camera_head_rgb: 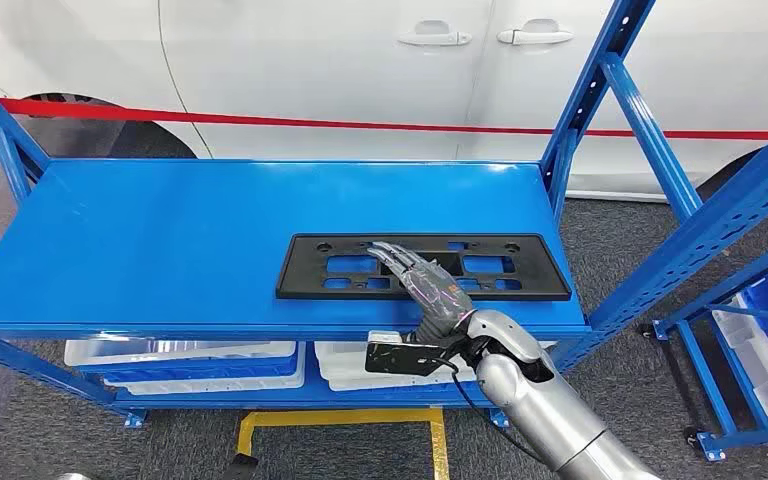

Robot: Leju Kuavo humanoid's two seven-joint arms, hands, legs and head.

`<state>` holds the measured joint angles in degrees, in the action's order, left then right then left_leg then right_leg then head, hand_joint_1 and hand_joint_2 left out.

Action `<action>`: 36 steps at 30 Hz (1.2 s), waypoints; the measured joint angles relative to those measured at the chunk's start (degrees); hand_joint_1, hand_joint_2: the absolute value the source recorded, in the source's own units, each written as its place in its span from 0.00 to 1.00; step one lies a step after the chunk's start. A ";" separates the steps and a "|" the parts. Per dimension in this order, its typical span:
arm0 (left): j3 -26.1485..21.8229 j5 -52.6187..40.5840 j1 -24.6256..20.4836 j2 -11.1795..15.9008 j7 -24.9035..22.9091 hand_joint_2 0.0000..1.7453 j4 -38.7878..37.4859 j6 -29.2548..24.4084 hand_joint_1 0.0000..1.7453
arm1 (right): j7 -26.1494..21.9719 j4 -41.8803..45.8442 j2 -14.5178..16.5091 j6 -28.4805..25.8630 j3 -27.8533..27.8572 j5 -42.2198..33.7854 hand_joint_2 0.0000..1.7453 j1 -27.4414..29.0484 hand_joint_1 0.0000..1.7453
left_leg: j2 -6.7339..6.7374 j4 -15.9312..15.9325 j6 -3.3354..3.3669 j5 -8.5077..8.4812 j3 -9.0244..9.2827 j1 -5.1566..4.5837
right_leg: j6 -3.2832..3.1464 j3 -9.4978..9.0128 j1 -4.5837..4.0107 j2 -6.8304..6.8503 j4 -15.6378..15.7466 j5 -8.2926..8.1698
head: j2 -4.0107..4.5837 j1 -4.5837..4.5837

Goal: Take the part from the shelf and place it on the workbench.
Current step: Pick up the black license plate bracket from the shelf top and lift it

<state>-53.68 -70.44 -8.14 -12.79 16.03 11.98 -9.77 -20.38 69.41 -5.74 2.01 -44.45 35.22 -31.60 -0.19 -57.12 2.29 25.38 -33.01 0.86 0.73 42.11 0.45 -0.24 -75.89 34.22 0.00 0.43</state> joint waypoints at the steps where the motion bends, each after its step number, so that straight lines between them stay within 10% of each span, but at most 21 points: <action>1: 0.00 0.01 0.05 0.00 -0.04 0.00 0.00 -0.04 0.00 | 0.07 -0.05 -0.08 -0.19 -0.07 -0.10 1.00 -0.02 0.00 | -0.02 -0.03 -0.02 0.04 0.02 0.01 | 0.05 -0.15 0.10 0.01 0.48 -0.71 | 0.00 0.00; 7: 0.04 0.06 0.17 -0.02 -0.12 0.00 0.00 -0.21 0.00 | 0.65 -0.04 -0.93 -1.30 -0.33 -0.89 1.00 -0.99 0.00 | -0.19 -1.15 -1.07 0.92 -0.09 -0.18 | -0.45 -7.45 0.07 0.14 16.19 -7.93 | 0.00 -0.03; 11: 0.04 0.07 0.19 -0.01 -0.13 0.00 0.00 -0.25 0.00 | 0.70 0.14 -1.57 -1.48 -0.34 -0.98 1.00 -1.29 0.00 | -0.13 -1.99 -2.21 1.76 -0.45 -0.10 | -1.84 -7.71 0.13 0.05 16.76 -8.08 | 0.00 -0.07; 15: 0.04 0.09 0.21 0.00 -0.16 0.00 0.00 -0.26 0.00 | 1.02 0.21 -1.71 -1.51 -0.37 -0.86 1.00 -1.50 0.00 | -0.09 -14.69 -2.95 8.05 -6.31 0.02 | -2.72 -7.80 0.17 0.24 16.98 -8.15 | 0.00 -0.12; 17: 0.04 0.12 0.36 0.00 -0.19 0.00 0.00 -0.26 0.00 | 1.69 0.19 -1.93 -1.53 -0.38 -0.28 1.00 -1.60 0.00 | -0.09 -17.70 -2.98 8.04 -7.91 0.02 | -2.75 -7.85 0.07 0.23 16.94 -8.12 | 0.00 -0.12; 22: 0.05 0.15 0.18 0.00 -0.19 0.00 0.00 -0.26 0.00 | 3.22 -0.29 -3.06 -1.46 -0.38 1.88 1.00 -3.63 0.00 | -0.13 -2.19 -1.83 0.62 -0.91 -0.29 | -2.14 -7.92 -0.21 -0.01 16.69 -7.92 | 0.00 -0.10; 27: 0.09 0.20 0.24 0.01 -0.22 0.00 0.00 -0.26 0.00 | 3.64 -1.49 -4.37 -0.73 -0.40 2.86 1.00 -5.06 0.00 | -0.15 -0.72 -0.61 0.21 -0.46 -0.18 | -0.66 -7.40 -0.19 0.08 15.82 -7.10 | 0.00 -0.07; 32: 0.12 0.22 0.17 -0.02 -0.23 0.00 0.00 -0.25 0.00 | 4.18 -3.42 -5.65 0.51 -1.13 3.46 1.00 -6.24 0.00 | -0.05 -0.62 0.01 0.14 -0.46 -0.14 | 0.36 -0.39 0.17 0.15 1.14 -1.01 | 0.00 -0.03; 36: 0.13 0.37 0.19 -0.07 -0.22 0.00 0.00 -0.27 0.00 | 4.77 -4.68 -6.41 0.80 -1.68 3.84 1.00 -7.12 0.00 | -0.25 -1.36 -0.33 0.66 -0.51 -0.16 | 0.02 -5.47 0.40 0.21 11.88 -7.04 | 0.00 -0.02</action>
<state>-53.55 -70.07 -7.95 -12.86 15.81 11.98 -10.04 -15.61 64.72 -12.15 2.81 -46.12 39.06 -38.72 -0.45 -58.49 1.96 26.04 -33.52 0.70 0.74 36.65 0.84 -0.03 -64.01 27.18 0.00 0.40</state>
